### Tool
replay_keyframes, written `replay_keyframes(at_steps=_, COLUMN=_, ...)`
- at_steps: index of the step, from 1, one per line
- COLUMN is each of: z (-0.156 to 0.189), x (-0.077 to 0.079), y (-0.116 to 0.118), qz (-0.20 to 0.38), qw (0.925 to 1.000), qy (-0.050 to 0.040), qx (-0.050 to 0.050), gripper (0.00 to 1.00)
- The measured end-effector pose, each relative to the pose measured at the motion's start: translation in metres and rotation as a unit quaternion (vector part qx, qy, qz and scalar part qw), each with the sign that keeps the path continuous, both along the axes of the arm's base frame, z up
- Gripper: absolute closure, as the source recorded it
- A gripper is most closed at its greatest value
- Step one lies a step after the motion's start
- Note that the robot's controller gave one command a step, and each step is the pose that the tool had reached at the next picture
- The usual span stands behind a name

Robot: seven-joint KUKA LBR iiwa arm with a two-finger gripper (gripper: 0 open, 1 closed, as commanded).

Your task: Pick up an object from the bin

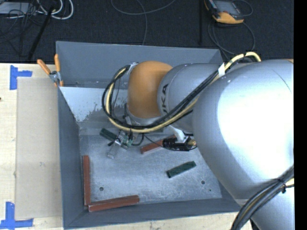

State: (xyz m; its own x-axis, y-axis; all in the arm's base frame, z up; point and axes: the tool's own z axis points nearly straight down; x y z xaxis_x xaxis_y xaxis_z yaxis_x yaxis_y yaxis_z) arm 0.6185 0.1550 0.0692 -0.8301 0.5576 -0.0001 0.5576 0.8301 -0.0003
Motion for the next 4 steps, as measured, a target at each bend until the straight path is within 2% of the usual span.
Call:
replay_keyframes(at_steps=1, z=0.001, x=0.001, y=0.001, qz=0.000, qw=1.0000, qy=-0.0022, qx=0.001, gripper=1.00)
replay_keyframes(at_steps=2, z=0.033, x=0.002, y=0.000, qz=0.001, qw=1.0000, qy=-0.0009, qx=0.001, gripper=1.00)
replay_keyframes(at_steps=3, z=0.036, x=0.002, y=0.000, qz=0.001, qw=1.0000, qy=0.0000, qx=0.000, gripper=1.00)
replay_keyframes(at_steps=4, z=0.067, x=0.003, y=0.000, qz=0.002, qw=1.0000, qy=-0.0009, qx=0.001, gripper=1.00)
